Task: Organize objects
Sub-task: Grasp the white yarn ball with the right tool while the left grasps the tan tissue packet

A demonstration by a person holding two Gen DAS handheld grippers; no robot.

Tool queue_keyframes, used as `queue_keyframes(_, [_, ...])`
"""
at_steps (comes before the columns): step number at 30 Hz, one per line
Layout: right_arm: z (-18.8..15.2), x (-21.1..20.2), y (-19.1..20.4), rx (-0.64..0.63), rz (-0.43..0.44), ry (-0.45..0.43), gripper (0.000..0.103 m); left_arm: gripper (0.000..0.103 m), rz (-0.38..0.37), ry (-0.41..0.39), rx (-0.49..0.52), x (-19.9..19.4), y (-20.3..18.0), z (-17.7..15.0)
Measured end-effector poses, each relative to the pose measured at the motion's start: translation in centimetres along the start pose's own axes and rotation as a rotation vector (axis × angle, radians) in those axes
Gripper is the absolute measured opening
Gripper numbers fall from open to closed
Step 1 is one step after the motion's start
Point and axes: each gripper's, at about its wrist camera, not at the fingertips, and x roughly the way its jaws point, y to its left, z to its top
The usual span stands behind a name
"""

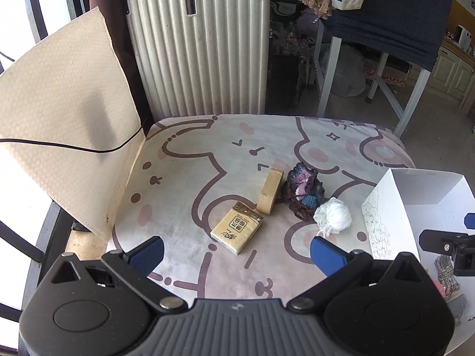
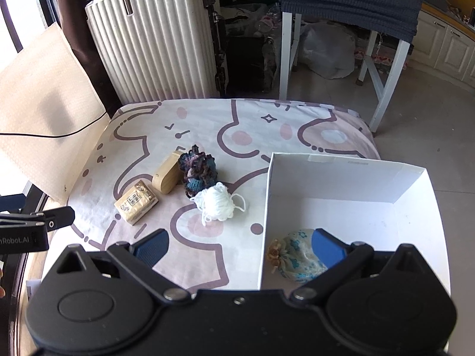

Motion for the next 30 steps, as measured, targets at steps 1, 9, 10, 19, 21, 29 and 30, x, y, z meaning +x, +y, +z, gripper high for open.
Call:
queue_keyframes(1, [0.0, 0.1, 0.2, -0.001, 0.0, -0.002, 0.103, 0.103, 0.0, -0.002, 0.0, 0.1, 0.0, 0.0])
queue_keyframes(9, [1.0, 1.4, 1.0, 0.036, 0.033, -0.035, 0.103, 0.103, -0.008, -0.024, 0.006, 1.2, 0.1, 0.5])
queue_keyframes(10, [1.1, 1.6, 1.2, 0.032, 0.035, -0.037, 0.103, 0.103, 0.004, -0.037, 0.004, 1.4, 0.0, 0.5])
queue_keyframes(19, [3.3, 4.4, 2.3, 0.008, 0.054, -0.046, 0.103, 0.103, 0.015, -0.054, 0.031, 4.9, 0.0, 1.4])
queue_keyframes(21, [3.8, 5.2, 2.8, -0.006, 0.059, -0.045, 0.1, 0.102, 0.023, -0.058, 0.046, 6.0, 0.2, 1.7])
queue_keyframes(29, [5.1, 9.9, 4.0, -0.087, 0.029, -0.006, 0.087, 0.101, -0.006, -0.035, 0.065, 10.8, 2.3, 2.9])
queue_keyframes(30, [5.2, 10.6, 4.0, -0.086, 0.032, -0.001, 0.085, 0.098, -0.021, -0.028, 0.072, 11.4, 2.5, 3.0])
